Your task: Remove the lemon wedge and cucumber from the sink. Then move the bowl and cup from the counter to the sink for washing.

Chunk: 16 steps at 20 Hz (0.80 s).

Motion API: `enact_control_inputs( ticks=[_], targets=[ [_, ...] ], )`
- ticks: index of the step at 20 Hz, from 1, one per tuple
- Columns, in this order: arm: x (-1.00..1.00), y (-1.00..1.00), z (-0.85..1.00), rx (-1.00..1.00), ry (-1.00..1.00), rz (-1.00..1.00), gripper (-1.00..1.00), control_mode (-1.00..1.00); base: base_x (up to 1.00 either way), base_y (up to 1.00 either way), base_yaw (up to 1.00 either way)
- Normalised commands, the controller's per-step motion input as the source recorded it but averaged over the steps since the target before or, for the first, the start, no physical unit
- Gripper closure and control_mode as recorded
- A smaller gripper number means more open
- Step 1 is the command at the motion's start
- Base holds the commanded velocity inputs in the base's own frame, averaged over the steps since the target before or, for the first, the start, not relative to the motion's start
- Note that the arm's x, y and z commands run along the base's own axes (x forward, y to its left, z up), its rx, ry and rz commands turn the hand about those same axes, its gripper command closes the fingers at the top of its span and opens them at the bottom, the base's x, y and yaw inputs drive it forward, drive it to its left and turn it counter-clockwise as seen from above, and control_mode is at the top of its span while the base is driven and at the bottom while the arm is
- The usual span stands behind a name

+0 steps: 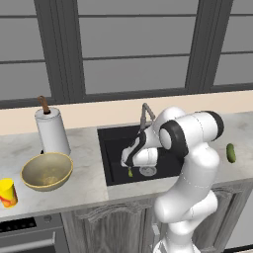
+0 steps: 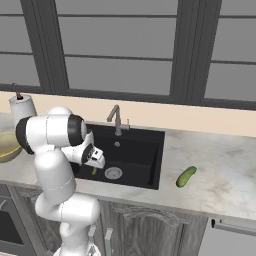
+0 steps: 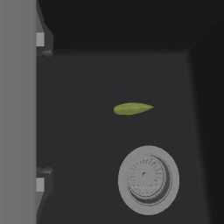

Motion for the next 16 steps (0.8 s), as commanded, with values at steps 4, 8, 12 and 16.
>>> enact_control_inputs(
  ticks=[4,8,12,16],
  targets=[
    [0.1,0.0,-0.17,0.0,0.0,0.0,-1.0,-1.0,0.0,0.0,0.0],
    [0.12,0.01,-0.17,0.0,0.0,0.0,-1.0,-1.0,0.0,0.0,0.0],
    [0.11,0.01,-0.18,0.0,0.0,0.0,-1.0,-1.0,0.0,0.0,0.0],
    [0.07,0.04,-0.2,0.0,0.0,0.0,-1.0,-1.0,0.0,0.0,0.0]
  ],
)
